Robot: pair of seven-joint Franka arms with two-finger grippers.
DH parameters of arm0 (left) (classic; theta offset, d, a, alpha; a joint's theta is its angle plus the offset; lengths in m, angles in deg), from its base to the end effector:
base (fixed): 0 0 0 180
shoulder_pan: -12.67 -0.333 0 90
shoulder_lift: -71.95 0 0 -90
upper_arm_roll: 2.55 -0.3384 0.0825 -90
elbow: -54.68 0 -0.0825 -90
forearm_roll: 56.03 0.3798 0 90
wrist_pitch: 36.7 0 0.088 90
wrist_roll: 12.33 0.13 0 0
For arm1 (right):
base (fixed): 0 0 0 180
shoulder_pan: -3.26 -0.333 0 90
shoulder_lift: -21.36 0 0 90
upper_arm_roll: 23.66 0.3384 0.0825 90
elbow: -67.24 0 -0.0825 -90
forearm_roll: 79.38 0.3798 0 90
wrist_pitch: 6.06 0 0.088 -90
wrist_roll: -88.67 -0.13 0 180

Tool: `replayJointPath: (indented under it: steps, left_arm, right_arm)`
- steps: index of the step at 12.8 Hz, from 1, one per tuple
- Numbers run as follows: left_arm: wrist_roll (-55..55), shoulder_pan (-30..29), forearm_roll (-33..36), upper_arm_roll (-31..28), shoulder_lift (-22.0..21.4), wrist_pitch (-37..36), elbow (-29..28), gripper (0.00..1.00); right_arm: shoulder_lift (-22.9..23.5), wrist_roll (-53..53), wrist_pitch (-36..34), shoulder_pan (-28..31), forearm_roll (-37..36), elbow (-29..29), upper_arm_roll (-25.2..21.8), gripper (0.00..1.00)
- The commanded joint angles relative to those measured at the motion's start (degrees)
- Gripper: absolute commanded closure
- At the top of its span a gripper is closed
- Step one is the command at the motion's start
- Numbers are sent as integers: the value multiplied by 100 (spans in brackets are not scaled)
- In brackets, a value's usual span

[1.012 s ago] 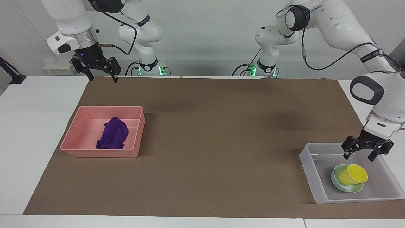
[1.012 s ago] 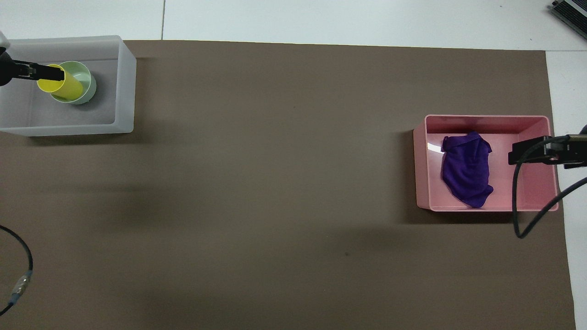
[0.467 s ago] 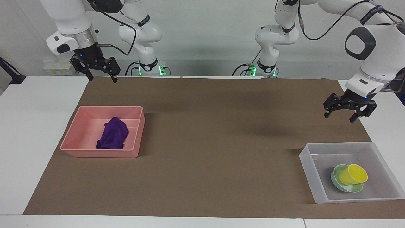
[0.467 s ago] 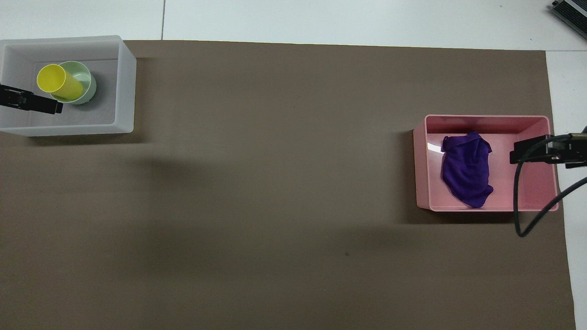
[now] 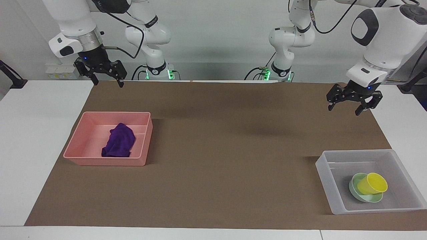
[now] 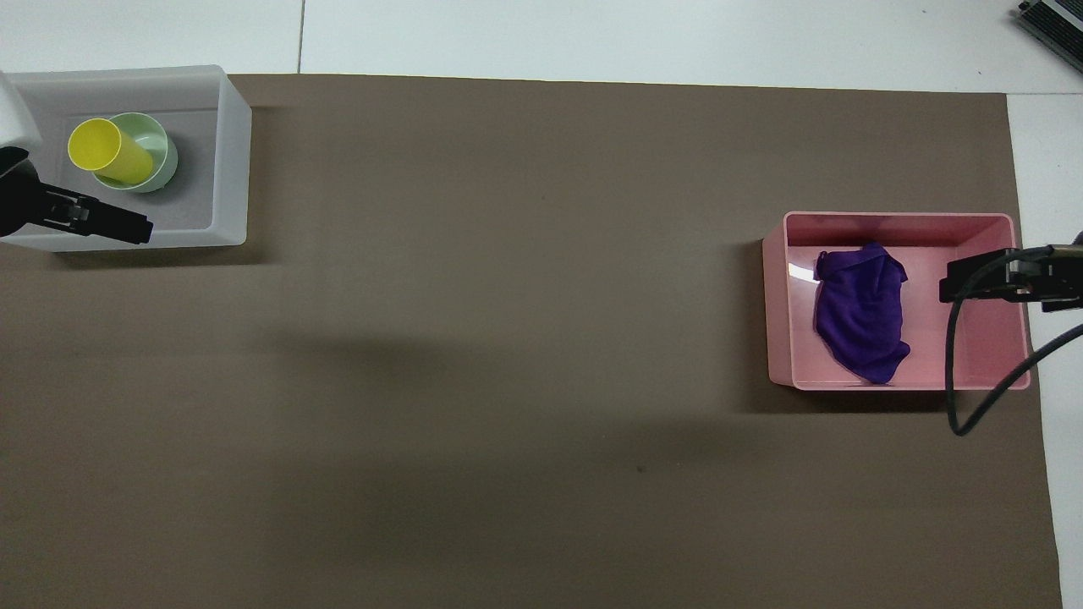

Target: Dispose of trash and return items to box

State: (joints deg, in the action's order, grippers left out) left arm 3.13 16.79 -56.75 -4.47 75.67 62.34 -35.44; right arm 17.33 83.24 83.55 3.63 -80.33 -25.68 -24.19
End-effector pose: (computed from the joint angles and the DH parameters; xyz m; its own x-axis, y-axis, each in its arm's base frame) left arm 0.5877 -0.0246 0.6008 0.9492 -0.3016 0.0901 -0.3015 -0.9533 -0.0142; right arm 0.5262 -0.0106 0.6373 0.9938 -0.1103 0.0140 -0.1105 -0.9938 0.0147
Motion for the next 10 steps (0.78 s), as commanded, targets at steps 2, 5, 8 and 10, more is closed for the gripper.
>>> replayJointPath:
  steps: [2,5,8,10]
  left_arm:
    - [-148,-61,124,42,-301,-350,-66,0]
    - [-439,-70,124,51,-609,-350,-505,0]
    - [-430,-96,116,60,-733,-315,-717,0]
    - [-421,-96,116,51,-733,-280,-717,0]
  right_arm:
    - [-36,-28,30,33,42,-59,26,0]
    - [-45,-28,48,33,41,-59,26,0]
    - [-45,-19,48,33,41,-59,26,0]
    - [-36,7,48,42,41,-68,26,0]
